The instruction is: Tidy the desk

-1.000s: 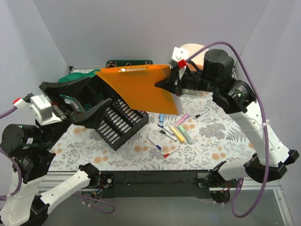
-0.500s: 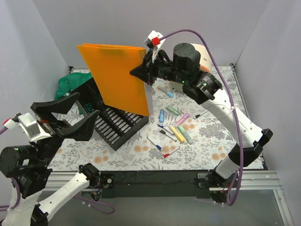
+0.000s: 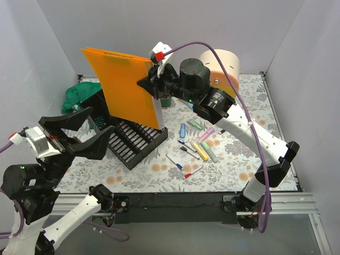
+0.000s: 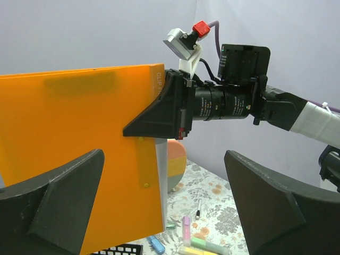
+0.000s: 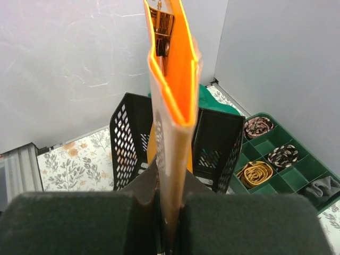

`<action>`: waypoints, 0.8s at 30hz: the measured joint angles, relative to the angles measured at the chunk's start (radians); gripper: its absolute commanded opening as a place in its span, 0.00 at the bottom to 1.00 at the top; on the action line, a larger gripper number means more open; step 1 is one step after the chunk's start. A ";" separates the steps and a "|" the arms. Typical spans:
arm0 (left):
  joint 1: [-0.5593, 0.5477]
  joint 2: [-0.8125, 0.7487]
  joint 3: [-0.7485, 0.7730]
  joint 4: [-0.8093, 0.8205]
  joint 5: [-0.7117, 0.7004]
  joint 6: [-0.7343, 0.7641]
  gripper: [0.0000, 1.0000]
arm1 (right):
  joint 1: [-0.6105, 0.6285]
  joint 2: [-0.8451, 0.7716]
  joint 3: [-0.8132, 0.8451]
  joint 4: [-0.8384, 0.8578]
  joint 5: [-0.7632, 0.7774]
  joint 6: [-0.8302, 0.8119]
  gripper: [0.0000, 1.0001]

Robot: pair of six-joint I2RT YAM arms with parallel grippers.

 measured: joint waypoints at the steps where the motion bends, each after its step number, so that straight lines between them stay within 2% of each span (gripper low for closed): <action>1: 0.000 -0.001 0.000 -0.001 0.000 0.000 0.98 | 0.000 -0.001 -0.001 0.000 0.000 -0.005 0.01; 14: 0.000 -0.012 -0.016 -0.010 0.009 -0.023 0.98 | 0.000 -0.060 -0.053 -0.061 -0.107 -0.090 0.01; 21: 0.000 -0.016 -0.023 -0.011 0.037 -0.016 0.98 | 0.010 -0.204 -0.245 0.081 -0.121 -0.103 0.01; 24: 0.000 -0.030 -0.029 -0.011 0.044 -0.014 0.98 | 0.014 -0.205 -0.280 0.148 -0.101 -0.108 0.01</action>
